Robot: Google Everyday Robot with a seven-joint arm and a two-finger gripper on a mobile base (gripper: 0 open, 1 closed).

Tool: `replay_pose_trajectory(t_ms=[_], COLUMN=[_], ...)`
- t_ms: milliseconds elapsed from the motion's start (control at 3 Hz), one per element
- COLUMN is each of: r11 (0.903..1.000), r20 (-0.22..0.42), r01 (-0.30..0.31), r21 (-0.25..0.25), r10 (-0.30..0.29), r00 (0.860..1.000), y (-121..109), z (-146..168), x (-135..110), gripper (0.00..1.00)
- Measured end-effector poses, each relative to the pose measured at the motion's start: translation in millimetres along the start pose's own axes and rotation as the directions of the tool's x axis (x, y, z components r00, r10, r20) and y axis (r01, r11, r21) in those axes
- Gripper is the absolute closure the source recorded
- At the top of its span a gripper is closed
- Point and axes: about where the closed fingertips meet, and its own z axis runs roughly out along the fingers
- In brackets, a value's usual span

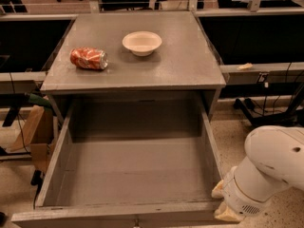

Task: Open top drawer

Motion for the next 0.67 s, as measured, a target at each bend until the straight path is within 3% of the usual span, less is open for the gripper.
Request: replay_pose_trajectory(t_ms=[333, 667], r11=[0.9997, 0.9993], r20=[-0.005, -0.003], r01=[-0.001, -0.001], r21=[0.023, 0.037], r10=[0.001, 0.001], r00=[1.000, 1.000], y=[5.8, 6.8], z=[-1.2, -3.2], x=[9.3, 12.7], gripper=[1.00, 0.84])
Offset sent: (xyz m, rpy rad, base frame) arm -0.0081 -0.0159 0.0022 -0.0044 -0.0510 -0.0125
